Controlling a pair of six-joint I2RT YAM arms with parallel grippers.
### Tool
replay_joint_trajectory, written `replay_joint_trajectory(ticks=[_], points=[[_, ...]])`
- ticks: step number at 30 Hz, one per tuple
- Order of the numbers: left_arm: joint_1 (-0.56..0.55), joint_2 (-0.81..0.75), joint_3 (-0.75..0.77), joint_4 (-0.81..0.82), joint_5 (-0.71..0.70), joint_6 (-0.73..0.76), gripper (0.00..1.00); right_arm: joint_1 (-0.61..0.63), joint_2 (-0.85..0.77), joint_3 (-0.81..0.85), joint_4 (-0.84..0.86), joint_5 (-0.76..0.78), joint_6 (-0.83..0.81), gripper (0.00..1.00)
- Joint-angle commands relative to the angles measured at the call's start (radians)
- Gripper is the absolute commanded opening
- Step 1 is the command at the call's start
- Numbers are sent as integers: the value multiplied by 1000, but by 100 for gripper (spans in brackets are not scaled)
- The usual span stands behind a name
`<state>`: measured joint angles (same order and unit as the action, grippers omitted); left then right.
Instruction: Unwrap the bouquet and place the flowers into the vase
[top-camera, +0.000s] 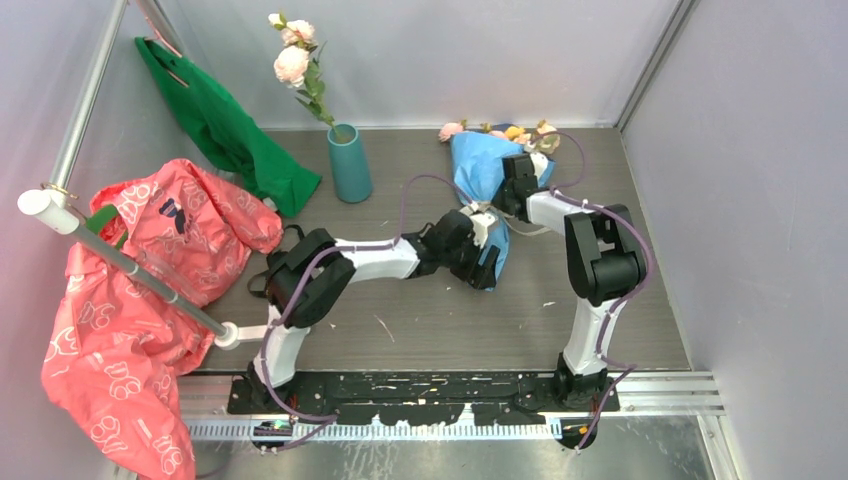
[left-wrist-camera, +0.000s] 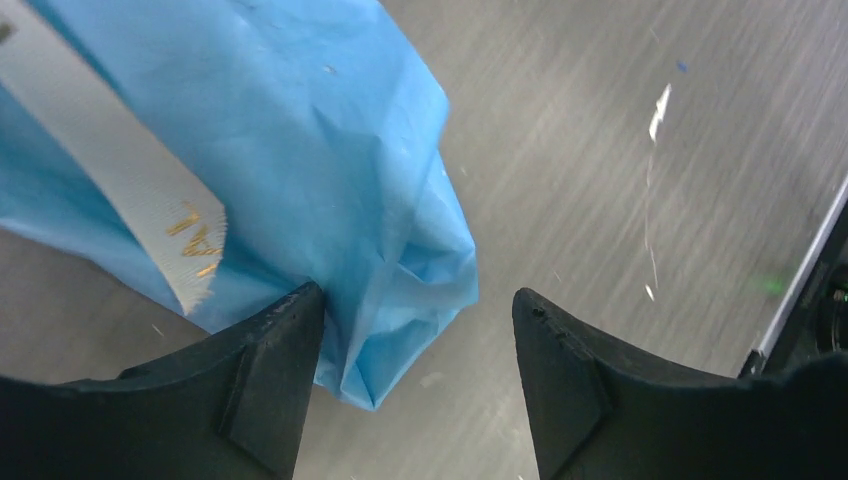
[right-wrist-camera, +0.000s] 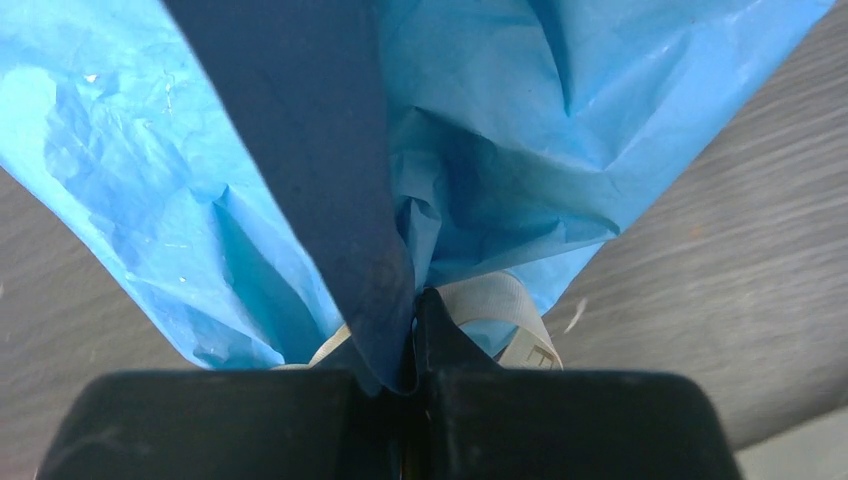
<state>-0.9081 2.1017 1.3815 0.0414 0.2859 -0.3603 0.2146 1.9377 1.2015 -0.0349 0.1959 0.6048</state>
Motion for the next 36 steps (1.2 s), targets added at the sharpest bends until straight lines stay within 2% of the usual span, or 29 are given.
replay_joint_trajectory(ticks=[1, 9, 13, 14, 15, 16, 17, 18, 20, 23, 26, 32, 36], points=[[-85, -114, -129, 32, -73, -53, 70, 104, -108, -40, -28, -43, 26, 1], [-167, -371, -349, 11, -230, -112, 69, 302, -233, -152, 6, 25, 72, 1], [-173, -483, -433, -22, -265, -127, 70, 342, -271, -199, 29, 46, 94, 1], [-173, -506, -443, -35, -276, -127, 72, 341, -278, -202, 29, 57, 91, 5], [-173, -529, -452, -38, -278, -125, 74, 342, -288, -202, 25, 69, 81, 15], [-173, -549, -455, -61, -307, -120, 76, 341, -301, -201, 14, 83, 72, 29], [-173, -593, -447, -100, -318, -105, 80, 341, -348, -212, 5, 103, 58, 67], [-172, -612, -440, -112, -320, -98, 82, 342, -373, -222, 4, 113, 53, 78], [-173, -641, -417, -142, -345, -81, 85, 342, -428, -233, -9, 131, 38, 87], [-172, -663, -368, -202, -428, -50, 93, 342, -498, -231, -49, 150, 15, 92], [-144, -659, -313, -237, -523, -58, 99, 341, -570, -227, -104, 169, -8, 93], [119, -526, -232, -113, -302, -255, 97, 341, -693, -350, -119, 283, 23, 87], [213, -357, -150, -2, -255, -402, 97, 341, -766, -427, -118, 310, 91, 80]])
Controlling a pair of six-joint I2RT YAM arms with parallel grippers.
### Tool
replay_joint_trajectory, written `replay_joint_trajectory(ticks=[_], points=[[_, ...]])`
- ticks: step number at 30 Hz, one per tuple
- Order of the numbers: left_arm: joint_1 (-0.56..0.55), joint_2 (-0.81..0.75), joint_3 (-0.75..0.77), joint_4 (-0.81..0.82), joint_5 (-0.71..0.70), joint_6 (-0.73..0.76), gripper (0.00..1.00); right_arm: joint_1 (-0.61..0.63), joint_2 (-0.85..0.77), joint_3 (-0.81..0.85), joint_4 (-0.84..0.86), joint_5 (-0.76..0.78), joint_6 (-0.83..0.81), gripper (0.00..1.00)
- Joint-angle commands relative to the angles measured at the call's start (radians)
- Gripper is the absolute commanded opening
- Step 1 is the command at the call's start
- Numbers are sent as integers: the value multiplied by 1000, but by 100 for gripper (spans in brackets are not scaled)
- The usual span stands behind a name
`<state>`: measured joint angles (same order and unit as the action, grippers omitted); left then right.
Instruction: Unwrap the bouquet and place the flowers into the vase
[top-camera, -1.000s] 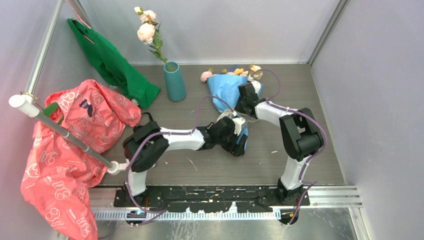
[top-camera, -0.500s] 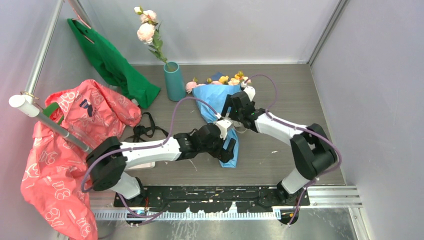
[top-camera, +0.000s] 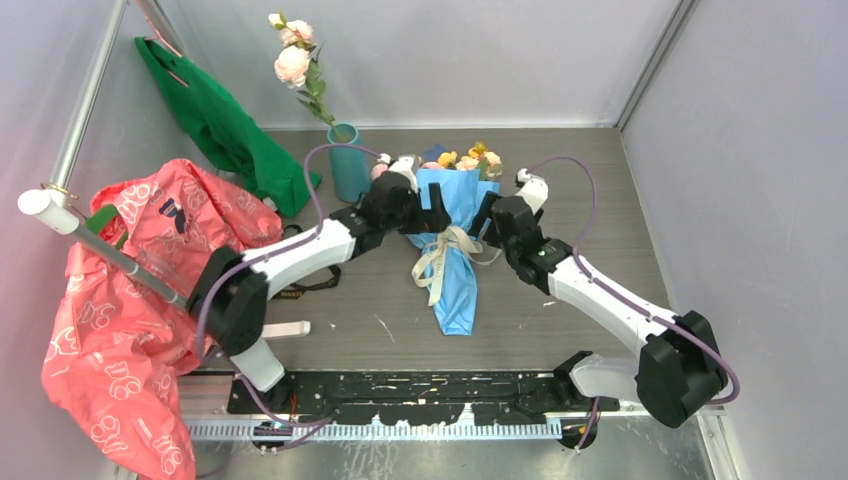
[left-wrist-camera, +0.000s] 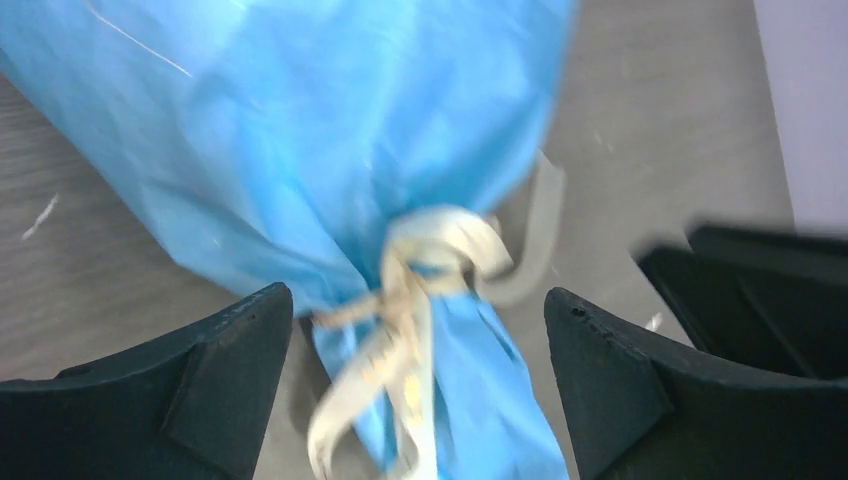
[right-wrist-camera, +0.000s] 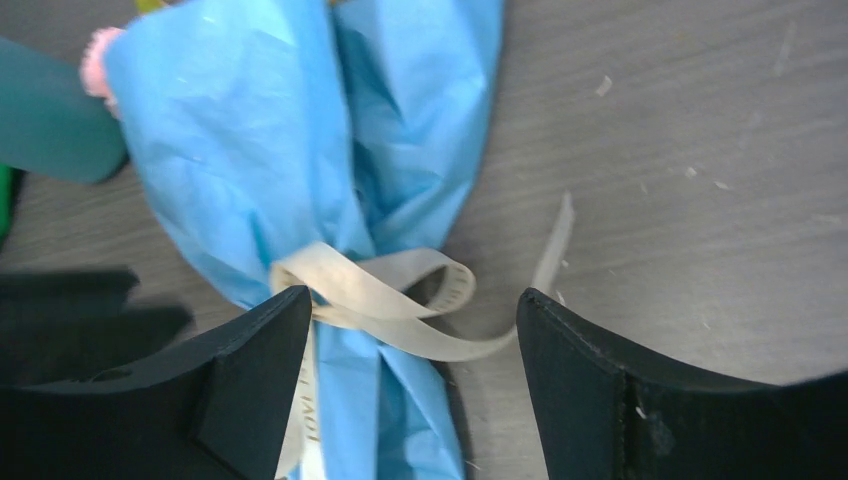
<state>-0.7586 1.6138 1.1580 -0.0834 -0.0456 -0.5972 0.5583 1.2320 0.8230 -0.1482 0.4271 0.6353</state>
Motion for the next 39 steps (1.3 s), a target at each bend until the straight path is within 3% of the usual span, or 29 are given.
replay_joint_trajectory(ticks=[1, 10, 14, 21, 25, 26, 30, 31, 35, 39], points=[[66, 167, 103, 131, 73, -183, 97, -4, -70, -61, -17, 83, 82, 80], [57, 422, 245, 208, -2, -369, 99, -4, 0, -128, -57, 119, 221, 76], [53, 434, 188, 263, -91, -386, 100, -4, 73, -146, -6, 149, 258, 73], [57, 427, 194, 226, -111, -324, 100, -5, 221, -140, 68, 128, 298, 69], [56, 429, 187, 245, -86, -311, 100, -6, 303, -113, 104, 98, 293, 60], [57, 429, 177, 264, -78, -309, 100, -7, 318, -107, 118, 90, 287, 53], [57, 427, 148, 299, -79, -303, 100, -9, 338, -95, 131, 73, 287, 5], [57, 427, 147, 297, -79, -296, 100, -8, 330, -95, 127, 76, 283, 1], [59, 436, 179, 270, -34, -236, 100, -26, 243, -57, 58, 102, 219, 1], [80, 470, 191, 306, 100, -242, 100, -216, 83, 13, -13, -63, 170, 1]])
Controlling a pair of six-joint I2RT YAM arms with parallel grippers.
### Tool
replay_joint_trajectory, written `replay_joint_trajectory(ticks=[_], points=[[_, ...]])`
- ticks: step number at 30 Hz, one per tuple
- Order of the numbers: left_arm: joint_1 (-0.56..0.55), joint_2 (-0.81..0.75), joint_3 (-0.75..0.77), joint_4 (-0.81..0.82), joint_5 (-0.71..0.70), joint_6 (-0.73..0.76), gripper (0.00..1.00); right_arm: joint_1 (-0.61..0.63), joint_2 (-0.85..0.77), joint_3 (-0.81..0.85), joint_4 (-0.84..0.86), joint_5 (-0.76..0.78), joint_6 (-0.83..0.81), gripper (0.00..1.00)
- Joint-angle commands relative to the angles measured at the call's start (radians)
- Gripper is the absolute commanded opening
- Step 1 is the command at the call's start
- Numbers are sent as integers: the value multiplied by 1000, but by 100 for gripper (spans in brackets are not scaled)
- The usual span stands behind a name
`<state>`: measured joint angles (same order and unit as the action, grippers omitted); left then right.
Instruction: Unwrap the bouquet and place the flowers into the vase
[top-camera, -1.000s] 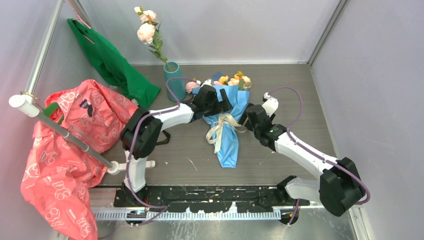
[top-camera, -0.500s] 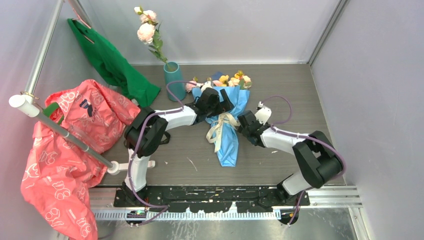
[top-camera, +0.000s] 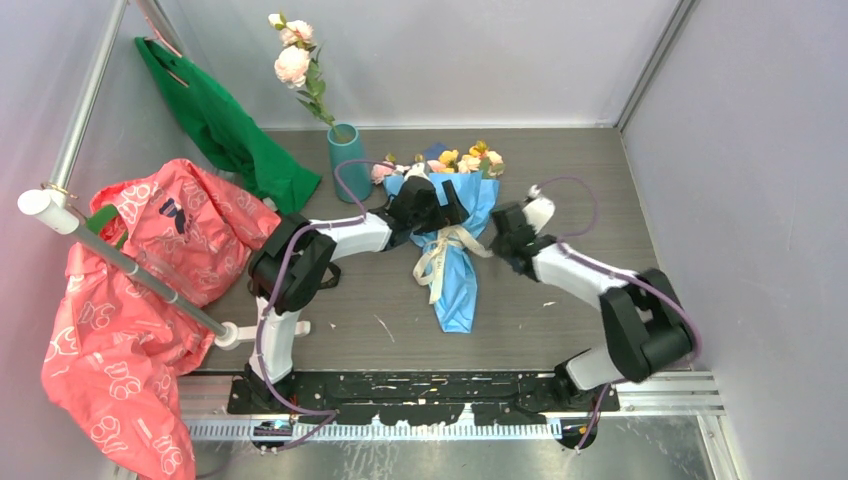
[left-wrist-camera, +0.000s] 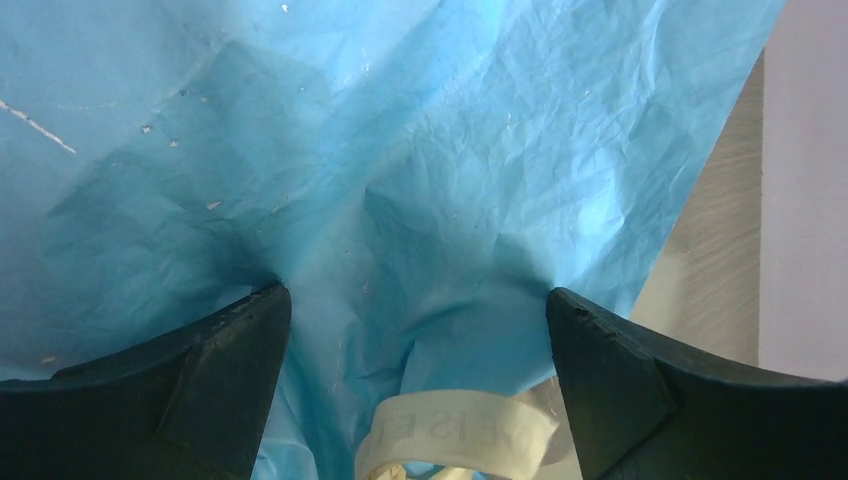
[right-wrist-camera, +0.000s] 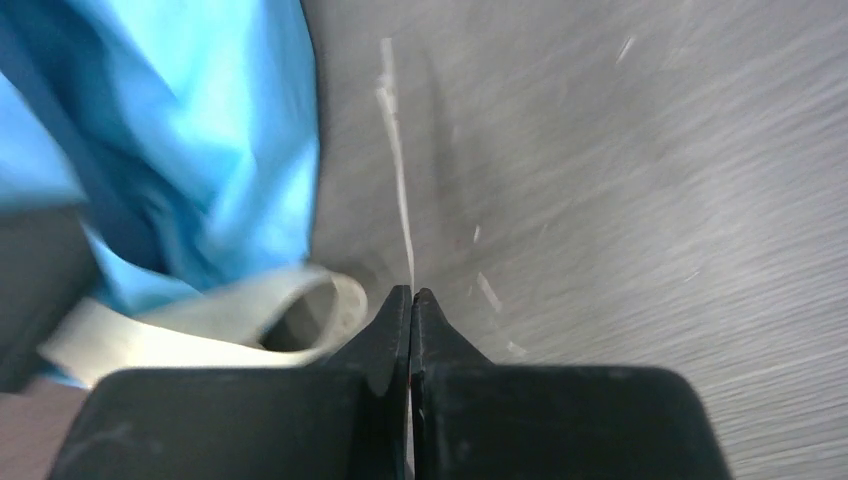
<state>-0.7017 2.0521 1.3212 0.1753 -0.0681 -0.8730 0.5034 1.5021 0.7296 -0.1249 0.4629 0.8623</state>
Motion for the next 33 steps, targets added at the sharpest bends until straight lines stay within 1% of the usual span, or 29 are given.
replay_joint_trajectory(ticks=[1, 3, 6, 10, 12, 15, 19, 22, 23, 24, 26, 27, 28, 29, 30, 31, 33], points=[[26, 37, 19, 58, 128, 31, 100, -200, -249, 138, -68, -110, -76, 1], [31, 41, 9, 62, 121, 34, 100, -265, -319, 220, -147, -104, -124, 1], [40, 51, 15, 64, 136, 46, 100, -396, -383, 349, -229, -160, -158, 1], [47, 58, 31, 43, 149, 64, 100, -572, -429, 509, -297, -254, -171, 1], [51, 58, 35, 36, 161, 70, 100, -633, -441, 580, -329, -260, -184, 1], [51, 43, 23, 43, 181, 84, 100, -707, -459, 630, -351, -260, -211, 1], [50, 36, 40, 1, 175, 126, 100, -785, -491, 615, -318, -258, -207, 1], [49, 31, 53, -17, 168, 156, 100, -800, -507, 612, -306, -255, -207, 1], [48, 25, 54, -16, 173, 167, 100, -800, -508, 605, -298, -264, -208, 8], [44, 16, 57, -17, 173, 182, 100, -799, -505, 597, -295, -283, -214, 26], [16, -17, 81, -55, 152, 260, 100, -799, -491, 557, -262, -379, -219, 61], [-10, -32, 125, -137, 111, 319, 100, -800, -481, 533, -254, -405, -220, 74], [-41, -51, 169, -223, 49, 374, 100, -795, -472, 502, -230, -427, -218, 85], [-81, -68, 215, -297, -21, 434, 100, -789, -465, 468, -208, -440, -217, 92], [-118, -86, 252, -359, -81, 483, 100, -777, -455, 437, -192, -442, -217, 95], [-147, -101, 282, -403, -129, 519, 100, -753, -444, 414, -176, -441, -217, 97], [-193, -125, 321, -475, -212, 559, 100, -697, -413, 375, -148, -432, -220, 98]])
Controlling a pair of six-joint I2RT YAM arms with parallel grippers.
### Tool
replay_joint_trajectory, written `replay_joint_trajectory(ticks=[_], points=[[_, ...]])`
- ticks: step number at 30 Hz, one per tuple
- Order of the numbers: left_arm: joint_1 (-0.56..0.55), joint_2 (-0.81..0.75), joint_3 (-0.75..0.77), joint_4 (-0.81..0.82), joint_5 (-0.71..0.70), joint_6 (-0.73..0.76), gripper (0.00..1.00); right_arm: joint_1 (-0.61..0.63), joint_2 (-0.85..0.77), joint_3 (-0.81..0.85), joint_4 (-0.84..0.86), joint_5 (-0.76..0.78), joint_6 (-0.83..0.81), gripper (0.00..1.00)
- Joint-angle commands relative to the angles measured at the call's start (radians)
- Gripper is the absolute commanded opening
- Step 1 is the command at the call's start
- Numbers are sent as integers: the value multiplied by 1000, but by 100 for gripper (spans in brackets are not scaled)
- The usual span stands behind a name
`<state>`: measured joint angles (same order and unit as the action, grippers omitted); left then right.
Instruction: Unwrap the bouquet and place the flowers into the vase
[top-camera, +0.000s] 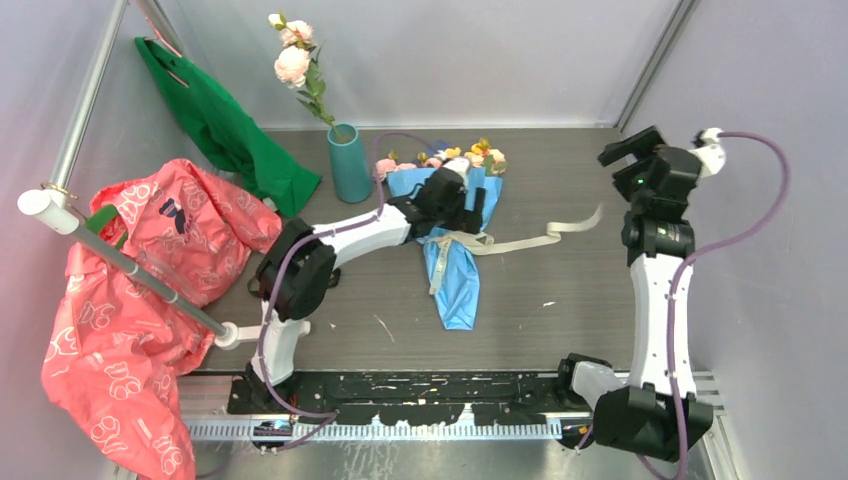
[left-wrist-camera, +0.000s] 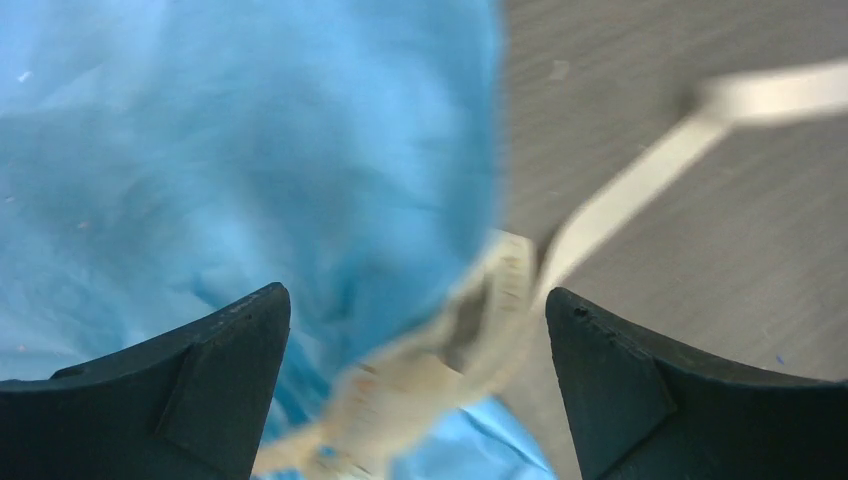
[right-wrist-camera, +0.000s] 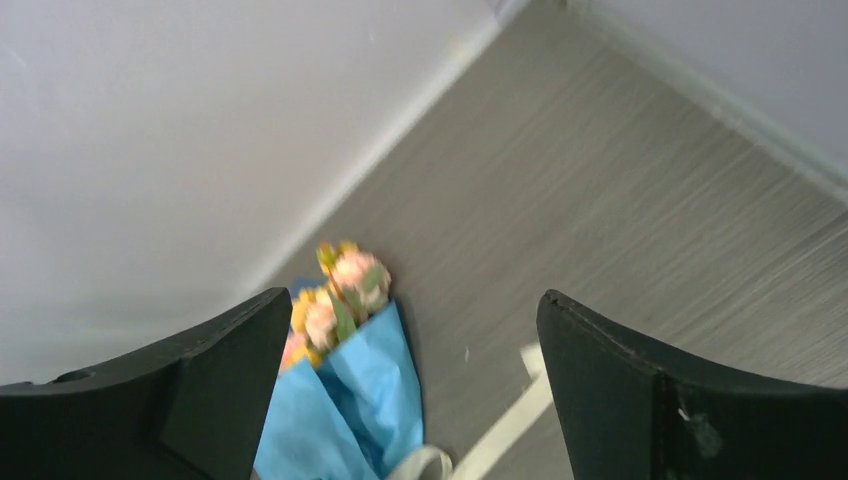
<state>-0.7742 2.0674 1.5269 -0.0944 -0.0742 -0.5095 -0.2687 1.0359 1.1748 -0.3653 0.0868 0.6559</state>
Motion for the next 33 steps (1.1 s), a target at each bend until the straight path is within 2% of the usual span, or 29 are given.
replay_joint_trajectory(ticks=[1, 4, 7, 12, 14, 15, 17, 18, 20, 21, 22, 27, 33], points=[[-139, -148, 129, -241, -266, 200, 100, 110, 80, -85, 108, -40, -21, 98], [-194, -179, 105, -300, -405, 188, 100, 225, 153, -123, 167, 25, -32, 98], [-265, -233, 10, -285, -547, 170, 100, 306, 265, -128, 239, 11, -19, 97], [-381, -309, -122, -349, -689, 130, 98, 382, 474, -50, 297, -16, -3, 91], [-410, -348, -201, -358, -683, 61, 93, 402, 549, -2, 297, -36, 4, 85], [-421, -372, -247, -345, -670, 33, 87, 416, 582, 25, 289, -46, 4, 81], [-451, -408, -329, -317, -693, -11, 77, 460, 638, 79, 259, -48, -16, 66], [-467, -422, -358, -309, -712, -24, 73, 489, 659, 104, 244, -39, -30, 48], [-487, -436, -383, -336, -745, -61, 71, 551, 690, 136, 222, -8, -51, 19], [-493, -441, -387, -350, -757, -71, 71, 576, 697, 146, 215, 9, -61, 8], [-499, -446, -385, -365, -772, -80, 71, 596, 705, 154, 211, 20, -68, 2], [-508, -456, -368, -381, -794, -49, 73, 656, 737, 165, 231, 22, -69, 1], [-507, -351, -304, -392, -819, 11, 72, 663, 858, 182, 268, -39, -29, 1]])
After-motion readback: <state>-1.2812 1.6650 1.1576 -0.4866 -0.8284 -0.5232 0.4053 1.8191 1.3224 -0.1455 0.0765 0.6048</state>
